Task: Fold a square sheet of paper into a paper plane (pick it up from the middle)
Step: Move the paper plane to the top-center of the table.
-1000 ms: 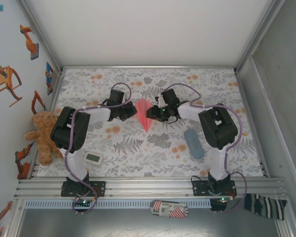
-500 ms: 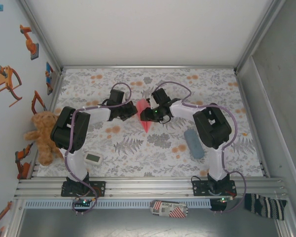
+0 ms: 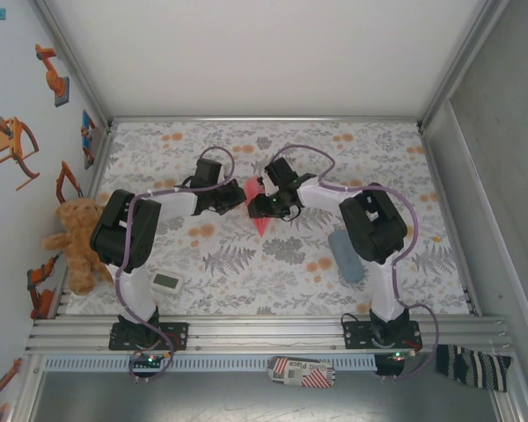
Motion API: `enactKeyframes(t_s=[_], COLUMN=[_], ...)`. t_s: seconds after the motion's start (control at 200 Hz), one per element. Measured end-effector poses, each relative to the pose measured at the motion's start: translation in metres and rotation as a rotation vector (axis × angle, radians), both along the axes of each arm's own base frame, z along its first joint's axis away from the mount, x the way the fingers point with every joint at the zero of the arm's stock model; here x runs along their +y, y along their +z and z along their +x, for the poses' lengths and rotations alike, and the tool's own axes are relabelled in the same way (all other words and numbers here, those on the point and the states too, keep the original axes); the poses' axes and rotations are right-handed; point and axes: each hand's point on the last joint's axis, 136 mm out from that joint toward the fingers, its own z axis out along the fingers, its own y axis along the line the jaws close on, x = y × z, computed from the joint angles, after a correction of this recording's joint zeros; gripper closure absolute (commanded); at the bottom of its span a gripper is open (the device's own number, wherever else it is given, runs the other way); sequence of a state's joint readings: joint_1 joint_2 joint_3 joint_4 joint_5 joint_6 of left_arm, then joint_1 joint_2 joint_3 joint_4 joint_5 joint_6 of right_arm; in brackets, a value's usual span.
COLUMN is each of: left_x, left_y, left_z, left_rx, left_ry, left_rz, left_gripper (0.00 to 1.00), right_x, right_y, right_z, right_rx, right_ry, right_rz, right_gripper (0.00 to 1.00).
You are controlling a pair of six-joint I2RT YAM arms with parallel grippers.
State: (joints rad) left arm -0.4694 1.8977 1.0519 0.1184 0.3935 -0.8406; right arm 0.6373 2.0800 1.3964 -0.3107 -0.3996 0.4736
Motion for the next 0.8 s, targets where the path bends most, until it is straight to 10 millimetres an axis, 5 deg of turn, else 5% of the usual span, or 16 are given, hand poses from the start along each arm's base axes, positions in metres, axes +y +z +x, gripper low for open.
enactKeyframes(t_s=[0.571, 0.801], left_x=[0.0001, 0.0002], left_y=[-0.0001, -0.0002], left_z=[0.0, 0.0], left_rx=[0.001, 0.001], left_ry=[0.001, 0.002], left_rz=[0.0, 0.001], left_gripper=[1.0, 0.84], right_x=[-0.0093, -0.0096], right_y=[-0.0051, -0.0052], right_z=[0.0082, 0.0085], right_rx=[-0.027, -0.023], right_ry=[-0.046, -0.055], right_rz=[-0.062, -0.063], right_gripper=[0.75, 0.83])
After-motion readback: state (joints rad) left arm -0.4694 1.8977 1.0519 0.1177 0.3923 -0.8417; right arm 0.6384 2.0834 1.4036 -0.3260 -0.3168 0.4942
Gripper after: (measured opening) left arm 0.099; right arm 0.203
